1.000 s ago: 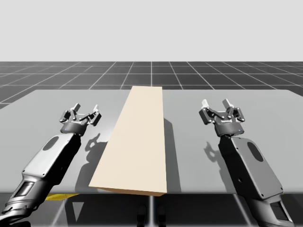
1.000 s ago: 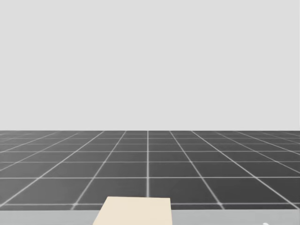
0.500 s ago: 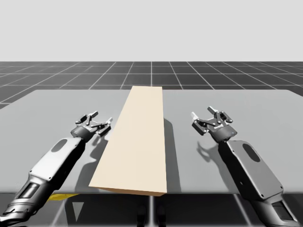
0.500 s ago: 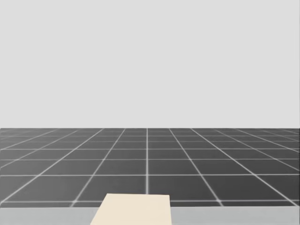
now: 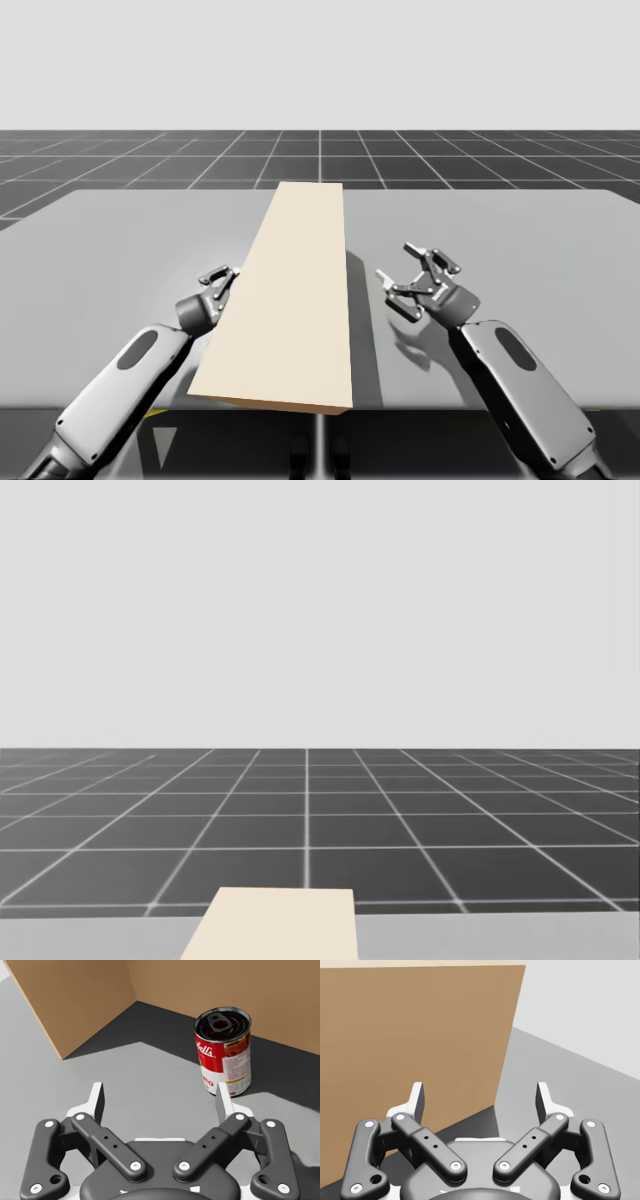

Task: Retrieve the object from inside the box.

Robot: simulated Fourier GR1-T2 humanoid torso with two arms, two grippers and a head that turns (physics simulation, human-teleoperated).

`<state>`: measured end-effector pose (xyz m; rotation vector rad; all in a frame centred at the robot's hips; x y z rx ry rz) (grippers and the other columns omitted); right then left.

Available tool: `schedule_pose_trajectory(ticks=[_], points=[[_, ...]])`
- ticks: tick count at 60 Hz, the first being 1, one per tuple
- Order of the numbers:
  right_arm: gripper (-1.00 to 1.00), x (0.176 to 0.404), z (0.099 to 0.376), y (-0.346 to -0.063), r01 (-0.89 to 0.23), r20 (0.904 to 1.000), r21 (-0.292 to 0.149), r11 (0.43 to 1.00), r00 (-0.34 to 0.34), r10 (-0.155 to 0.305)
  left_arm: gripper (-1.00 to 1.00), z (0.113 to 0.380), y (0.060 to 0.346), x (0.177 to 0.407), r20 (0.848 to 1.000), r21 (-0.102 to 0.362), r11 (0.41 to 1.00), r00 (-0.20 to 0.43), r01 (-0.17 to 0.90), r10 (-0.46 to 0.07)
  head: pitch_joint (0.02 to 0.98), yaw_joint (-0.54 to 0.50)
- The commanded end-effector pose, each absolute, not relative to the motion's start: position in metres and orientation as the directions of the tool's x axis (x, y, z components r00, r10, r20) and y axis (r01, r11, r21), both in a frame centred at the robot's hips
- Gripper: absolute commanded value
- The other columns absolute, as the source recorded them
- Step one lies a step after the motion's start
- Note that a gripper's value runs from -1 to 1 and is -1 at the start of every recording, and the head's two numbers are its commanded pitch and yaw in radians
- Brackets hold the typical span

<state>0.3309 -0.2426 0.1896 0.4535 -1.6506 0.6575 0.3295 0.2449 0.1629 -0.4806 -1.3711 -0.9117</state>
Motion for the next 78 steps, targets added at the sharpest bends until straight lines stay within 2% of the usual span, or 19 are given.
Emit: schedule_pose_trajectory(ticks=[1, 10, 17, 21, 26, 34, 39, 40, 43, 48, 60, 61, 62, 63, 64, 65, 72, 74, 78], points=[[-1.0, 0.319, 0.187, -0.234, -0.659, 0.9742, -0.195, 0.726, -0.215, 0.067, -1.0, 0.161, 0.222, 0.305, 0.956, 0.202, 0.477, -0.067, 0.855, -0.284, 0.084, -0.03], [-1.0, 0.315, 0.185, -0.233, -0.644, 0.9681, -0.216, 0.734, -0.239, 0.074, -1.0, 0.161, 0.207, 0.31, 0.951, 0.197, 0.433, -0.064, 0.879, -0.302, 0.084, -0.03], [-1.0, 0.31, 0.183, -0.231, -0.613, 0.9615, -0.234, 0.754, -0.261, 0.087, -1.0, 0.154, 0.201, 0.327, 0.96, 0.172, 0.452, -0.045, 0.875, -0.278, 0.083, -0.03], [-1.0, 0.308, 0.181, -0.231, -0.631, 0.9658, -0.225, 0.743, -0.245, 0.084, -1.0, 0.151, 0.198, 0.334, 0.959, 0.168, 0.459, -0.036, 0.872, -0.282, 0.085, -0.02], [-1.0, 0.304, 0.179, -0.229, -0.628, 0.9716, -0.191, 0.754, -0.23, 0.055, -1.0, 0.149, 0.193, 0.346, 0.956, 0.164, 0.465, -0.025, 0.87, -0.291, 0.09, -0.02], [-1.0, 0.303, 0.177, -0.229, -0.634, 0.9686, -0.207, 0.745, -0.24, 0.064, -1.0, 0.144, 0.182, 0.36, 0.957, 0.144, 0.458, -0.005, 0.877, -0.29, 0.096, -0.02], [-1.0, 0.302, 0.177, -0.229, -0.636, 0.9678, -0.21, 0.742, -0.243, 0.066, -1.0, 0.136, 0.167, 0.37, 0.958, 0.112, 0.443, 0.022, 0.89, -0.285, 0.103, -0.02], [-1.0, 0.301, 0.177, -0.229, -0.632, 0.97, -0.196, 0.75, -0.237, 0.054, -1.0, 0.134, 0.164, 0.371, 0.958, 0.107, 0.439, 0.026, 0.892, -0.286, 0.104, -0.02], [-1.0, 0.301, 0.177, -0.229, -0.631, 0.9689, -0.201, 0.749, -0.241, 0.057, -1.0, 0.13, 0.157, 0.376, 0.959, 0.087, 0.428, 0.041, 0.899, -0.28, 0.109, -0.03], [-1.0, 0.299, 0.177, -0.23, -0.621, 0.971, -0.184, 0.762, -0.235, 0.042, -1.0, 0.124, 0.145, 0.383, 0.958, 0.063, 0.413, 0.061, 0.908, -0.28, 0.119, -0.03], [-1.0, 0.298, 0.177, -0.232, -0.619, 0.9686, -0.192, 0.762, -0.244, 0.047, -1.0, 0.114, 0.135, 0.386, 0.956, 0.014, 0.394, 0.103, 0.919, -0.274, 0.128, -0.04], [-1.0, 0.298, 0.177, -0.232, -0.618, 0.9689, -0.192, 0.762, -0.243, 0.047, -0.97, 0.112, 0.136, 0.384, 0.958, 0.02, 0.406, 0.098, 0.914, -0.268, 0.128, -0.04], [-1.0, 0.298, 0.177, -0.232, -0.618, 0.9691, -0.191, 0.762, -0.242, 0.047, -0.62, 0.112, 0.137, 0.383, 0.959, 0.025, 0.413, 0.094, 0.911, -0.266, 0.128, -0.04], [-1.0, 0.298, 0.177, -0.233, -0.62, 0.9696, -0.19, 0.761, -0.24, 0.046, 0.77, 0.111, 0.138, 0.382, 0.959, 0.005, 0.397, 0.109, 0.918, -0.263, 0.127, -0.04], [-1.0, 0.298, 0.177, -0.233, -0.62, 0.9696, -0.19, 0.761, -0.24, 0.046, 0.94, 0.111, 0.139, 0.381, 0.959, -0.002, 0.391, 0.113, 0.921, -0.261, 0.127, -0.04], [-1.0, 0.298, 0.177, -0.233, -0.621, 0.9696, -0.19, 0.76, -0.24, 0.046, 1.0, 0.111, 0.14, 0.381, 0.957, -0.008, 0.386, 0.12, 0.922, -0.266, 0.126, -0.04], [-1.0, 0.297, 0.177, -0.233, -0.625, 0.9699, -0.191, 0.757, -0.239, 0.048, 1.0, 0.113, 0.147, 0.377, 0.954, -0.011, 0.383, 0.124, 0.924, -0.273, 0.121, -0.04], [-1.0, 0.297, 0.176, -0.233, -0.626, 0.9704, -0.19, 0.756, -0.237, 0.048, 1.0, 0.116, 0.152, 0.377, 0.956, 0.012, 0.392, 0.105, 0.92, -0.274, 0.12, -0.04], [-1.0, 0.296, 0.176, -0.233, -0.628, 0.971, -0.189, 0.755, -0.234, 0.048, 1.0, 0.122, 0.162, 0.377, 0.962, 0.008, 0.417, 0.107, 0.909, -0.253, 0.119, -0.04]])
